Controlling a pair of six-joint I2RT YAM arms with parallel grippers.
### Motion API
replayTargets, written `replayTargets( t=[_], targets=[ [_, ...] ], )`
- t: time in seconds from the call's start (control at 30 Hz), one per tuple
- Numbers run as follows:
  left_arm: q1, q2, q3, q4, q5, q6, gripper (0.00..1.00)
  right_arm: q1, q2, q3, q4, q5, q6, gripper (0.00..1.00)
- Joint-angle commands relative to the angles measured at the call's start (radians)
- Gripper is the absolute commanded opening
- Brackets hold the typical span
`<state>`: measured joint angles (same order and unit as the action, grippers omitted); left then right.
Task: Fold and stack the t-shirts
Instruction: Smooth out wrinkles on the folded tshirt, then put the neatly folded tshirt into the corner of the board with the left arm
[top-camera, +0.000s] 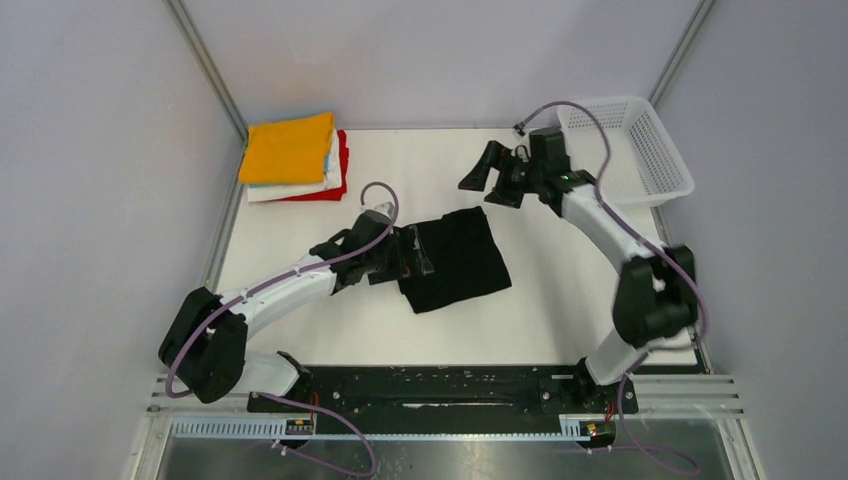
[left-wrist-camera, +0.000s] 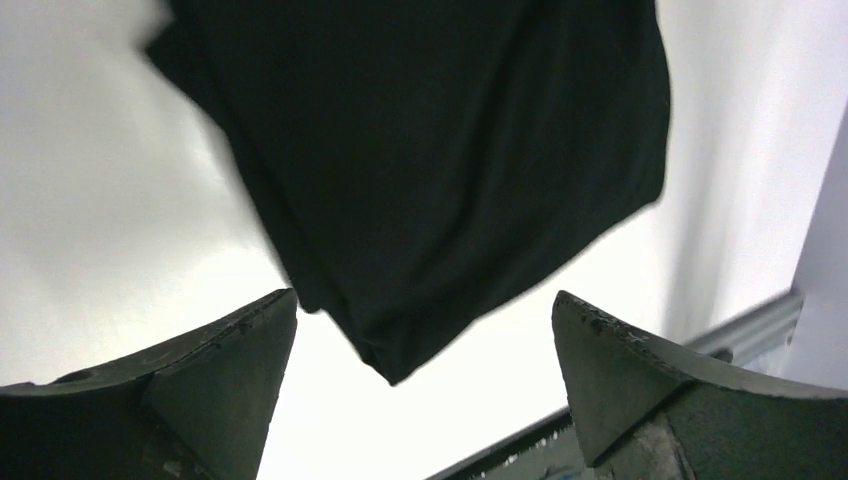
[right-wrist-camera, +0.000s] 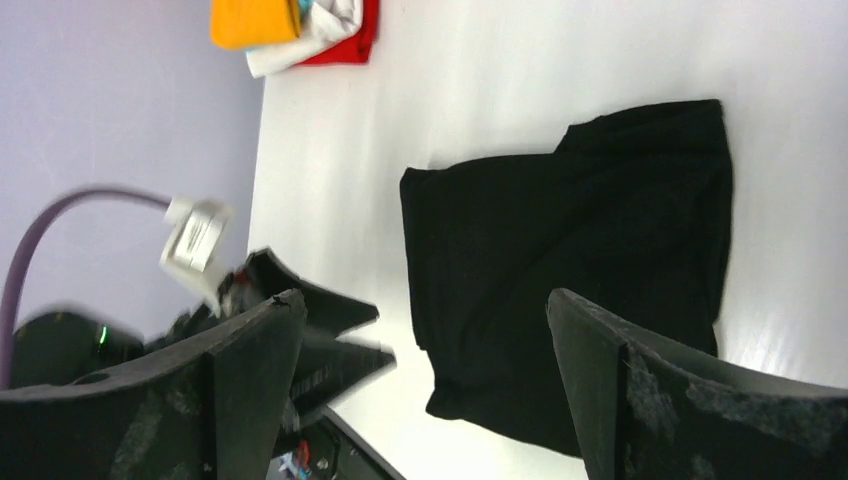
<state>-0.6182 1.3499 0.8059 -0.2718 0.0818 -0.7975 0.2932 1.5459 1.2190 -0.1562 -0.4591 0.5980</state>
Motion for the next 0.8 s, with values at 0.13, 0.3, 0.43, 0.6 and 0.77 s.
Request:
replayTargets(
  t=[0.13,0.3,0.43,0.6,0.77],
  targets=[
    [0.129,0.142,0.011,0.090,0.015,-0.030,0.95,-0.008,-0.429,-0.479,0.104,0.174,0.025,1.00],
    [0.124,0.252,0.031,0.136,0.072,-0.057,0.88,-0.015,-0.605,-0.578,-0.004,0.315,0.006,1.00],
    [0.103,0.348,0.052,0.169,0.070,-0.093,0.82,-0.017,-0.709,-0.603,-0.086,0.386,-0.006,0.99],
    [0.023,0.485,0.211,0.047,-0.039,-0.114,0.68,-0.017,-0.806,-0.618,-0.155,0.509,-0.033,0.99],
    [0.000,0.554,0.347,-0.109,-0.234,-0.130,0.26,-0.018,-0.867,-0.634,-0.181,0.589,-0.048,0.99]
  ],
)
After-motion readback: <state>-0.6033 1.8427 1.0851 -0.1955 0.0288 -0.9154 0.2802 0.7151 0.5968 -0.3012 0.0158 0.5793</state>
